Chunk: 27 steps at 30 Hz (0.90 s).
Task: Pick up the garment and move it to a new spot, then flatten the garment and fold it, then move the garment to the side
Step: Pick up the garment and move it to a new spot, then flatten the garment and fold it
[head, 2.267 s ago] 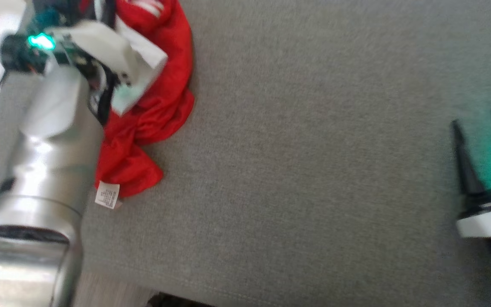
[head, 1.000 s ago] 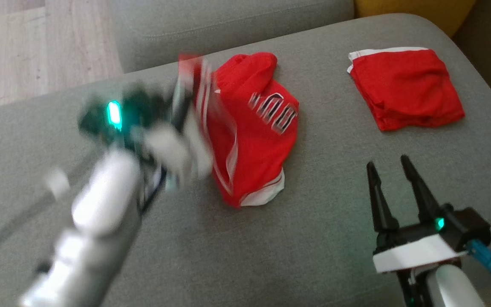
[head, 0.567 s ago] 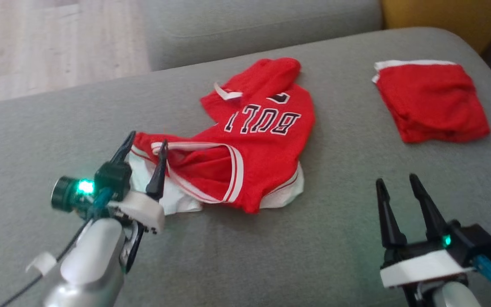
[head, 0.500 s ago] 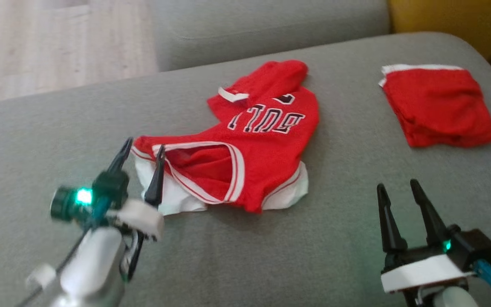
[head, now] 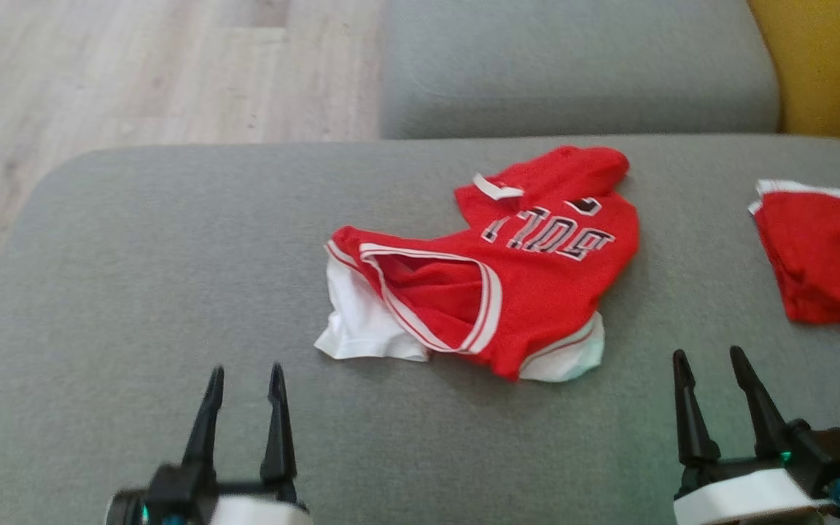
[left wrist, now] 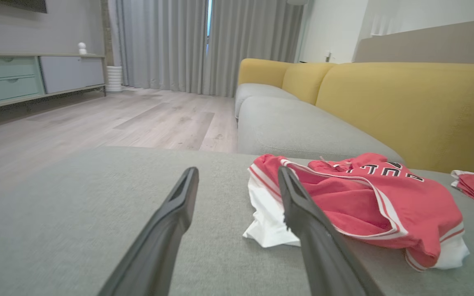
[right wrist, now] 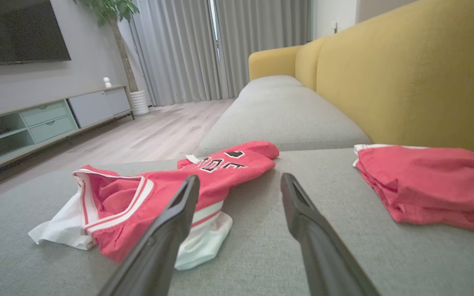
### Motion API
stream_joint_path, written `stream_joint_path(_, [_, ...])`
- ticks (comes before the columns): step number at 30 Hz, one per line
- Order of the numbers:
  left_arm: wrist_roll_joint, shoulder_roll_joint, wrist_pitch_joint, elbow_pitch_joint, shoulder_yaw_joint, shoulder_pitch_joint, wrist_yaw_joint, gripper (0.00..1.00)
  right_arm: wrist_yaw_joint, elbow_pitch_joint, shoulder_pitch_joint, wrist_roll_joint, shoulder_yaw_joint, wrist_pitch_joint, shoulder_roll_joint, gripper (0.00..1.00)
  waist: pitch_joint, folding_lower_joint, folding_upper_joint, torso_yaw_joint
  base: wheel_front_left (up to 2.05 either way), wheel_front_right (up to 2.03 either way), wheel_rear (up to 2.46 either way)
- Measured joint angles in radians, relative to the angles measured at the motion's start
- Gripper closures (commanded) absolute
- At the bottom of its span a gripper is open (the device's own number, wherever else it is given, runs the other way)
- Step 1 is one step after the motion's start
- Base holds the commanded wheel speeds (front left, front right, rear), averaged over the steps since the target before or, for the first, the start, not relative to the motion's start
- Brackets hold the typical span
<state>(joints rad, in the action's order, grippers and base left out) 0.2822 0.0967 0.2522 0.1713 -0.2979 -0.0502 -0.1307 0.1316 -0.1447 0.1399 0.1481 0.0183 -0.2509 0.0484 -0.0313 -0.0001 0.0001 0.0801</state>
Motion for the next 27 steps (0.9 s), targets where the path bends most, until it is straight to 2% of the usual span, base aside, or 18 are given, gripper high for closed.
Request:
stream_joint_path(8, [-0.083,-0.03,0.0,-0.061,0.03,-0.147,0.009,0.0,0.0,-0.016,0.05,-0.021,-0.034,0.0,-0.003,0.0,-0.041,0.0,0.0,0.06,0.0,0.0,0.0])
stream_joint_path(16, [-0.098,-0.036,0.0,-0.062,0.04,-0.155,0.029,0.0,0.0,-0.019,0.058,-0.009,-0.036,0.0,-0.004,0.0,-0.045,0.0001,0.0,0.066,0.0,0.0,0.0])
stream_joint_path(27, [-0.104,-0.038,0.0,-0.069,0.042,-0.157,0.035,0.0,0.0,-0.019,0.06,0.001,-0.036,0.0,-0.004,0.0,-0.044,0.0002,0.0,0.062,0.0,0.0,0.0])
